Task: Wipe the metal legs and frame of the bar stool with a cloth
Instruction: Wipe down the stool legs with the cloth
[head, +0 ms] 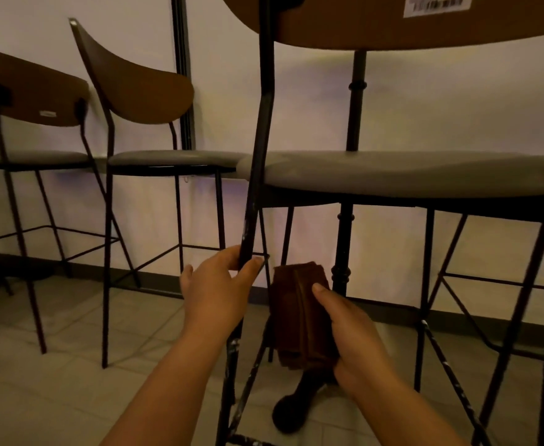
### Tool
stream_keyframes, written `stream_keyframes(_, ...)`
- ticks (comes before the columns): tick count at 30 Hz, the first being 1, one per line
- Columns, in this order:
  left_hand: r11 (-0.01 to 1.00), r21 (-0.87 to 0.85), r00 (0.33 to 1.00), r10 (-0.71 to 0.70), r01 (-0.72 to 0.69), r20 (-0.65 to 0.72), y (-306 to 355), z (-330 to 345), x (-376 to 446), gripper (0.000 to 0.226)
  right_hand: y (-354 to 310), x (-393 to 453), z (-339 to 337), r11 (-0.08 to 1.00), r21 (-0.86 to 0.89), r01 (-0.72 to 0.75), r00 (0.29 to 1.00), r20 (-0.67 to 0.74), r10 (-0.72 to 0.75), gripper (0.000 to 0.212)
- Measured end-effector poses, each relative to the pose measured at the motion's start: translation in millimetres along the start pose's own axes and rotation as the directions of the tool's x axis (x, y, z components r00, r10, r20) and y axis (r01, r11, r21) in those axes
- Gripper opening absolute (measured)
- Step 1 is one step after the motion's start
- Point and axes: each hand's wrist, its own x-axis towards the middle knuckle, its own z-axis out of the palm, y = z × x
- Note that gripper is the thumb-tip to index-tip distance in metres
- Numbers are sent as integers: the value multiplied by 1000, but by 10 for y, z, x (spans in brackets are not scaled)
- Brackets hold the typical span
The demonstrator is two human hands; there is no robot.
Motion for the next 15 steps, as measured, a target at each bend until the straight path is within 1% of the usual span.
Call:
stream_keyframes(2,998,-54,999,-37,37,-9,4,60,-10,29,-51,74,-19,1000,6,-9,999,43,9,24)
stream_keyframes(5,997,-34,997,-67,65,-42,7,100,-42,26,-166,145,-44,1000,-12,20,992,124,-19,13)
stream_keyframes(8,996,-28,992,-88,86,-93,46,120,-78,24,-331,153,-52,997,-36,73,976,207,-64,8)
stream_keyframes(11,996,14,987,-84,86,-136,90,150,-100,20,-453,140,-3,987,-74,144,965,230,-124,12)
stream_keyframes(15,995,74,980,-45,60,-196,97,199,-131,23,-529,97,156,951,-111,288,936,243,-255,23)
